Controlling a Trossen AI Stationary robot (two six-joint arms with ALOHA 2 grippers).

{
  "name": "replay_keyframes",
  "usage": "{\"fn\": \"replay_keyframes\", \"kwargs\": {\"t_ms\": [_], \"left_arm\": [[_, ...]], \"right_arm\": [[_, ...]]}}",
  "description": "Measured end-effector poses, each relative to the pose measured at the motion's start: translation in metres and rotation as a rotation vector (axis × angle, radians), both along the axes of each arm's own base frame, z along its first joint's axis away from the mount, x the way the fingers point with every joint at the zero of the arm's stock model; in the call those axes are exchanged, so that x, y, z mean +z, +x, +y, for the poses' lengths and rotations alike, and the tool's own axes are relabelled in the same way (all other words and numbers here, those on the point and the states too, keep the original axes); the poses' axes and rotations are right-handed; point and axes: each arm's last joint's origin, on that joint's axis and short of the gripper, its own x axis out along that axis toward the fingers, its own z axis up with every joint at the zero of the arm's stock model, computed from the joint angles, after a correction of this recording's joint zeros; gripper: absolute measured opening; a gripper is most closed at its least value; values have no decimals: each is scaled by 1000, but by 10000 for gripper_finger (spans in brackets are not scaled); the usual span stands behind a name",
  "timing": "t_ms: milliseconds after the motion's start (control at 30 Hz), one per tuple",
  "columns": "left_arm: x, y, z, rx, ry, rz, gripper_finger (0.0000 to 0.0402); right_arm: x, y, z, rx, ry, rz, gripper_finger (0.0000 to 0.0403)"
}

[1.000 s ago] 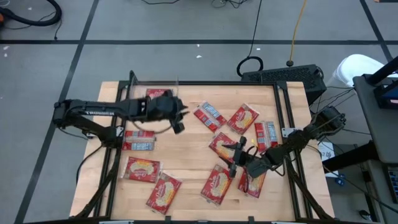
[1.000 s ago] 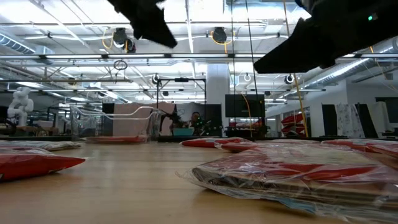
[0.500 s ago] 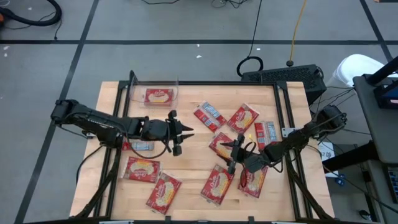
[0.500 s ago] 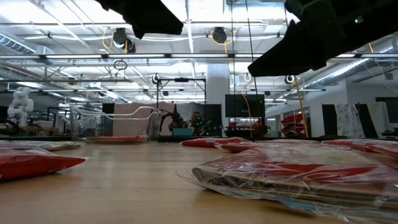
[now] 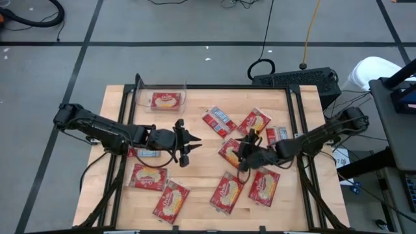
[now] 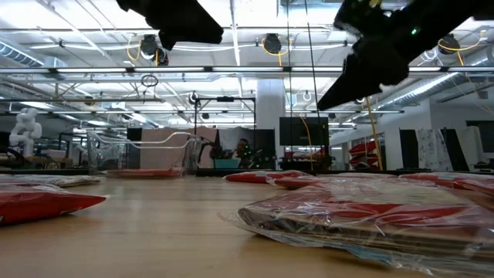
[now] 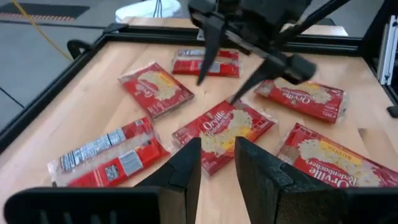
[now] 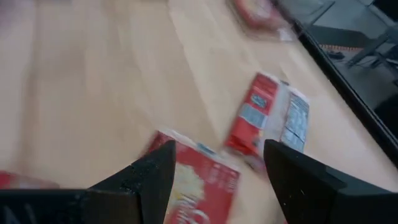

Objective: Sort popcorn bags into baskets
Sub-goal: Put the red popcorn bag into the transparent bin

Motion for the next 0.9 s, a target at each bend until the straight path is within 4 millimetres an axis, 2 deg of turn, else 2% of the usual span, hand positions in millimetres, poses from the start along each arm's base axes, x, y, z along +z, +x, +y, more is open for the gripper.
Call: {"fn": "replay_keyframes", "kwargs": {"t_ms": [200,500,600,900], "left_arm": [[-12,6,-9,-40,43,45,104],[-24,13,-6,-36,71,93,104],[-24,13,-3,-25,70,88,104],[-22,15,2,-8,73,73,104]], "right_arm": [[-10,12,-40,33,2,122,238],[-31,25,-95,196,-32,273,238],[-40,29,-107,244,-45,289,238],[-74,41,-127,323,-174,379,237]]}}
